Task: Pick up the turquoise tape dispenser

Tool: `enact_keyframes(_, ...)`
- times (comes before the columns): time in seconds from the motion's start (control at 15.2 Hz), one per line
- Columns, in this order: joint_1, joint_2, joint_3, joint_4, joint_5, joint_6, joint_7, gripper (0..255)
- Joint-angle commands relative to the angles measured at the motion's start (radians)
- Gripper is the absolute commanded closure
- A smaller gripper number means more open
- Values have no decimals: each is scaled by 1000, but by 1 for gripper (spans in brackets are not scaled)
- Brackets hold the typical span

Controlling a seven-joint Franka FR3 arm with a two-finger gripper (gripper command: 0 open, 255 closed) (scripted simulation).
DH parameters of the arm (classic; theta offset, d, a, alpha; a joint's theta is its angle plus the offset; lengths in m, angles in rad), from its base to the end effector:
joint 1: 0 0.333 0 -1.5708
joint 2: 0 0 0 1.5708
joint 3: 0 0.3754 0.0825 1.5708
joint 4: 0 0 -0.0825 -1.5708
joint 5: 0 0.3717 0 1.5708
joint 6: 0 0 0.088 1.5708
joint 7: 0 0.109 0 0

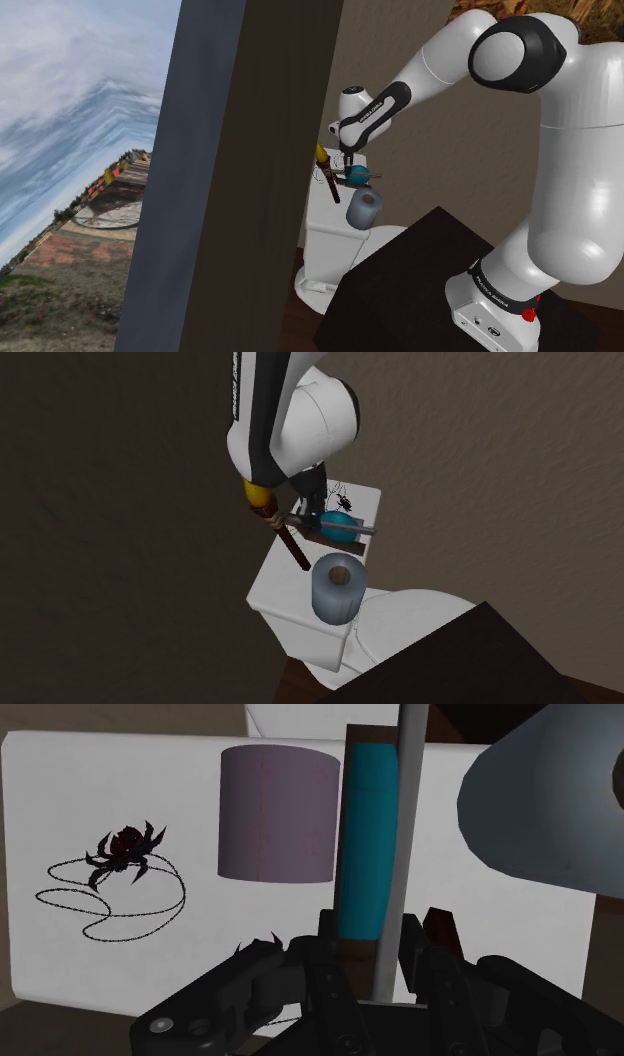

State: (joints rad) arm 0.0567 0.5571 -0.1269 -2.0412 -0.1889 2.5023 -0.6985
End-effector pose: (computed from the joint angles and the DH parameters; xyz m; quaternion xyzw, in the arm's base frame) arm 0.6076 -0.0378 0.2179 0.9163 0.3882 -0.0767 0.0622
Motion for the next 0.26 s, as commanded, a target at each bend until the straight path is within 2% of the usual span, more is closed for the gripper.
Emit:
enact_keyframes(0.0,-1,-23,0,0,1,-22,-6,255)
enact_keyframes(0.2,-1,-36,0,-3,1,-33,-8,255)
